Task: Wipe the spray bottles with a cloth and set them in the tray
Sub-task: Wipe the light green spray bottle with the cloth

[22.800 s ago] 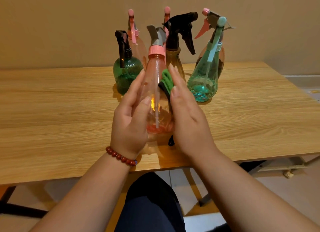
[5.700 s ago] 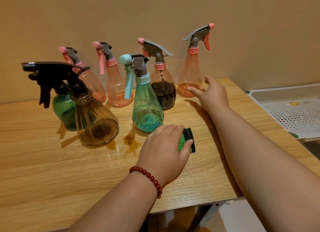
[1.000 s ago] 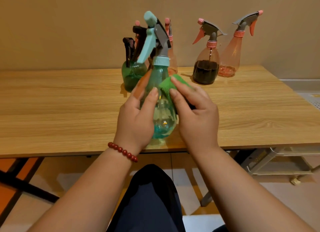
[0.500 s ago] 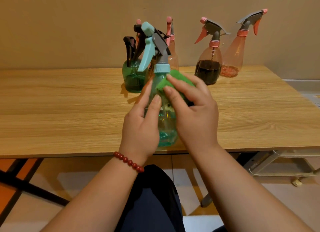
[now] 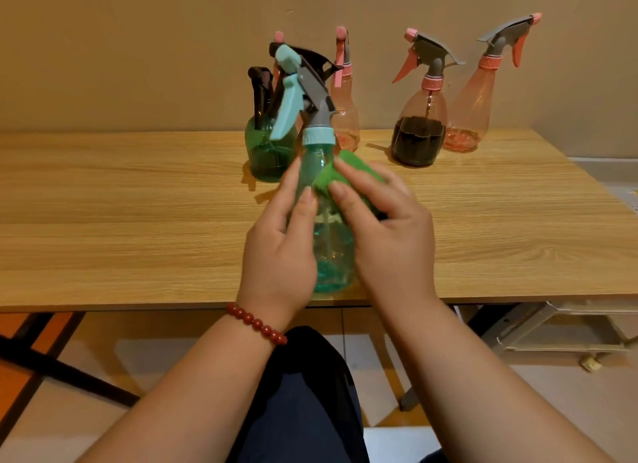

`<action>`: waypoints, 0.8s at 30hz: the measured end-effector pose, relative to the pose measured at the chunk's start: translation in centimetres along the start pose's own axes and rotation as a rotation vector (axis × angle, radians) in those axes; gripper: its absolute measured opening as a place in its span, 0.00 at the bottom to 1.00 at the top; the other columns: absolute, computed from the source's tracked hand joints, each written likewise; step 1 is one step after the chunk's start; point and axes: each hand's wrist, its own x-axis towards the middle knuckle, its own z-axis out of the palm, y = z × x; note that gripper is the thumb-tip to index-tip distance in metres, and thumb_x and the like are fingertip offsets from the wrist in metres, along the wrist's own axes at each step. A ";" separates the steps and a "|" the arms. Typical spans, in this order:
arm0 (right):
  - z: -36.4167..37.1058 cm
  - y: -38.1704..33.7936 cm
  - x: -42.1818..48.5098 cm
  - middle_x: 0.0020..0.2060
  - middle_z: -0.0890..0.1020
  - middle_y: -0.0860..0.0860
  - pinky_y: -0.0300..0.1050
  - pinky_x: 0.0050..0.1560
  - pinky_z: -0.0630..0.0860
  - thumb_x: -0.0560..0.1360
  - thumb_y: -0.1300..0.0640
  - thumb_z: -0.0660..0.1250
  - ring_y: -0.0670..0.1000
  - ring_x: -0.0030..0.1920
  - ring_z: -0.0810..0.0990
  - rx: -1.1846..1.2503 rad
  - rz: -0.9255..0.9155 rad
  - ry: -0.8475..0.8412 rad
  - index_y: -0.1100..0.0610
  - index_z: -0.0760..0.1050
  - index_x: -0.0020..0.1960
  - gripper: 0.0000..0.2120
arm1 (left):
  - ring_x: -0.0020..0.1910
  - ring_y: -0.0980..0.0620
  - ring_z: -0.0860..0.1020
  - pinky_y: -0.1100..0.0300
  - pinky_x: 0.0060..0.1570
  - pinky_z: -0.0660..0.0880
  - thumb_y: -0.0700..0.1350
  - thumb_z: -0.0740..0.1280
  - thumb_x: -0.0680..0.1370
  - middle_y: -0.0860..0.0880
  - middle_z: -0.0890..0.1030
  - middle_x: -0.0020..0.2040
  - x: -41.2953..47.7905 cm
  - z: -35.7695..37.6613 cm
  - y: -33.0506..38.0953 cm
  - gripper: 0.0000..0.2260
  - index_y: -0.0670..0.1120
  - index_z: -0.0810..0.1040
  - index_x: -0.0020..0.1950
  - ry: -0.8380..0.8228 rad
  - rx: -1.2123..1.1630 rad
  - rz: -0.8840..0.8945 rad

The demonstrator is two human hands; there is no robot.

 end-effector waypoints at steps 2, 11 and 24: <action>0.1 -0.5 1.4 0.57 0.79 0.44 0.41 0.61 0.75 0.74 0.58 0.71 0.41 0.59 0.77 0.016 -0.001 -0.015 0.47 0.79 0.58 0.13 | 0.55 0.80 0.69 0.82 0.47 0.66 0.47 0.56 0.83 0.72 0.71 0.58 -0.1 0.3 0.2 0.18 0.56 0.67 0.73 0.004 -0.028 -0.010; -0.3 1.3 -3.9 0.54 0.79 0.36 0.29 0.57 0.71 0.71 0.51 0.68 0.36 0.60 0.74 0.030 0.010 -0.004 0.42 0.79 0.55 0.13 | 0.46 0.85 0.67 0.85 0.41 0.64 0.50 0.55 0.83 0.75 0.67 0.51 0.8 -0.9 1.0 0.18 0.56 0.66 0.73 0.093 0.009 -0.028; 0.2 -0.4 -0.2 0.56 0.82 0.49 0.48 0.60 0.77 0.75 0.56 0.69 0.46 0.60 0.79 0.303 0.115 0.096 0.46 0.82 0.54 0.09 | 0.66 0.70 0.67 0.74 0.60 0.67 0.49 0.59 0.79 0.71 0.67 0.65 -0.4 0.0 1.2 0.23 0.60 0.58 0.73 -0.059 -0.033 0.153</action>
